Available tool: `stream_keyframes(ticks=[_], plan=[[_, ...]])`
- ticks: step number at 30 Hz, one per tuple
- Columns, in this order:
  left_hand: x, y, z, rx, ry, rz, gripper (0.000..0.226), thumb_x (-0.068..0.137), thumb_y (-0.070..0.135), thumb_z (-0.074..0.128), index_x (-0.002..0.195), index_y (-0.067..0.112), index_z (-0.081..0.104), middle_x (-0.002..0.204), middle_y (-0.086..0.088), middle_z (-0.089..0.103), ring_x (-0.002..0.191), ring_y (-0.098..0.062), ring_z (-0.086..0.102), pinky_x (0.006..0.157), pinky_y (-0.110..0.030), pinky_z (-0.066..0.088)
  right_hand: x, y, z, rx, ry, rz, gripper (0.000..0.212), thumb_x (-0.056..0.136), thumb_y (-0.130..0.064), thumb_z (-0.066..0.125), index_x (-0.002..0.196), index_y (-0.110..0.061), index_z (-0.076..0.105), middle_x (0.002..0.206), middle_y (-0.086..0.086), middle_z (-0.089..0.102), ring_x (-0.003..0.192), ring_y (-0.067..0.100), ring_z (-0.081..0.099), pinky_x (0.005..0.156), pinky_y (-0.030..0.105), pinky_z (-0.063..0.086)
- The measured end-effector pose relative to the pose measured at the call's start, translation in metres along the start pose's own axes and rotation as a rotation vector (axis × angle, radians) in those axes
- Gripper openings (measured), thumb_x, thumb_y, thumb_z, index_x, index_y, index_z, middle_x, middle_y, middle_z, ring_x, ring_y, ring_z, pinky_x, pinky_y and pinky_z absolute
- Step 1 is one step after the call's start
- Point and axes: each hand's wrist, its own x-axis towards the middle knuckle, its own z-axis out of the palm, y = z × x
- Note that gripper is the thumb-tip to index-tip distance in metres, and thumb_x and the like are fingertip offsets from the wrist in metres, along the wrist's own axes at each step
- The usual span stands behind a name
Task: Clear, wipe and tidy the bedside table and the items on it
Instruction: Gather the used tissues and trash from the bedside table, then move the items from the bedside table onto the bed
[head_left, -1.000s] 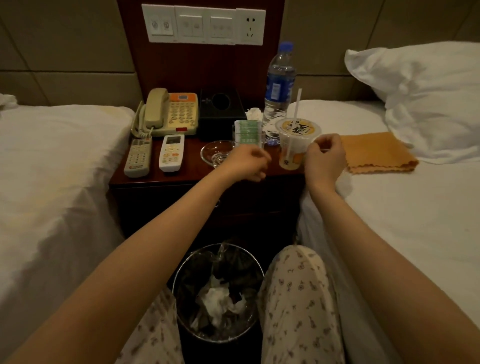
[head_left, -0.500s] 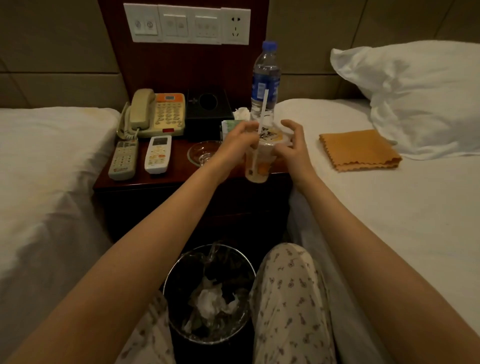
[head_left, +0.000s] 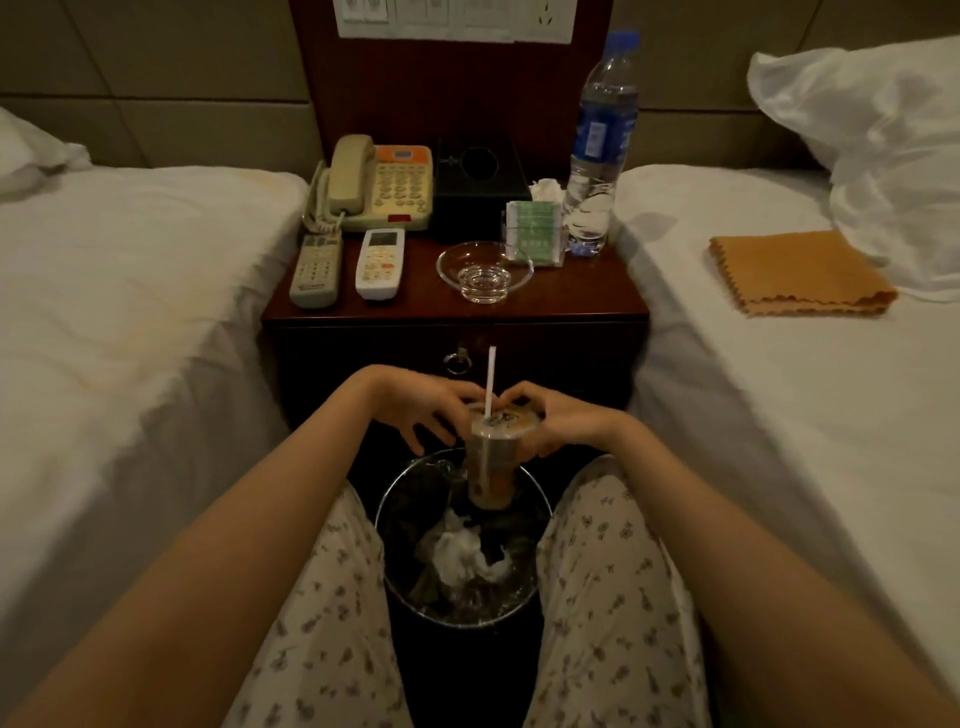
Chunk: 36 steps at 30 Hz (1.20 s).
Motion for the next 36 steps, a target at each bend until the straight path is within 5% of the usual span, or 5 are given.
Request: stream_keyframes(ticks=[4,13,22,28,36], plan=[[-0.003,-0.007,-0.006,0.213,-0.021,-0.199,0.070,0.090,0.013,0.057,0.143,0.043,0.023,0.151,-0.005,0.028,0.138,-0.030,0.030,0.107,-0.051,0.030,0.001,-0.002,-0.001,-0.174,0.020,0.067,0.079,0.082,0.003,0.063,0.143,-0.030,0.027,0.143,0.008,0.029,0.126,0.028,0.041,0.089,0.033,0.045],[-0.015,0.065,-0.029,0.230,0.271,0.169,0.037,0.097,0.015,0.044,0.134,0.022,0.045,0.120,-0.002,0.056,0.106,-0.015,0.056,0.085,-0.028,0.045,0.001,-0.040,-0.061,0.116,0.815,-0.334,0.033,0.081,0.011,0.050,0.084,-0.020,0.061,0.074,0.000,0.064,0.052,-0.002,0.057,0.057,0.013,0.045],[-0.001,0.140,-0.078,0.050,0.597,0.509,0.016,0.095,0.009,0.049,0.105,0.016,0.060,0.110,-0.003,0.059,0.085,-0.012,0.061,0.068,-0.021,0.050,0.007,-0.074,-0.147,0.319,1.146,-0.261,0.029,0.083,0.006,0.048,0.092,-0.017,0.064,0.097,0.004,0.064,0.091,0.016,0.059,0.077,0.029,0.049],[0.028,0.168,-0.131,0.109,0.838,0.507,0.016,0.093,0.006,0.051,0.098,0.016,0.063,0.112,-0.011,0.062,0.089,-0.017,0.058,0.064,-0.019,0.048,0.032,-0.081,-0.207,0.402,1.176,-0.168,0.035,0.085,0.007,0.040,0.070,-0.021,0.053,0.088,0.004,0.061,0.086,0.022,0.058,0.079,0.036,0.051],[0.062,0.205,-0.196,0.418,0.779,0.399,0.026,0.092,0.009,0.053,0.117,0.014,0.061,0.123,-0.007,0.058,0.108,-0.017,0.054,0.083,-0.024,0.040,0.065,-0.064,-0.267,0.276,0.834,-0.076,0.018,0.090,0.007,0.049,0.095,-0.008,0.057,0.095,0.011,0.057,0.089,0.025,0.053,0.076,0.034,0.048]])
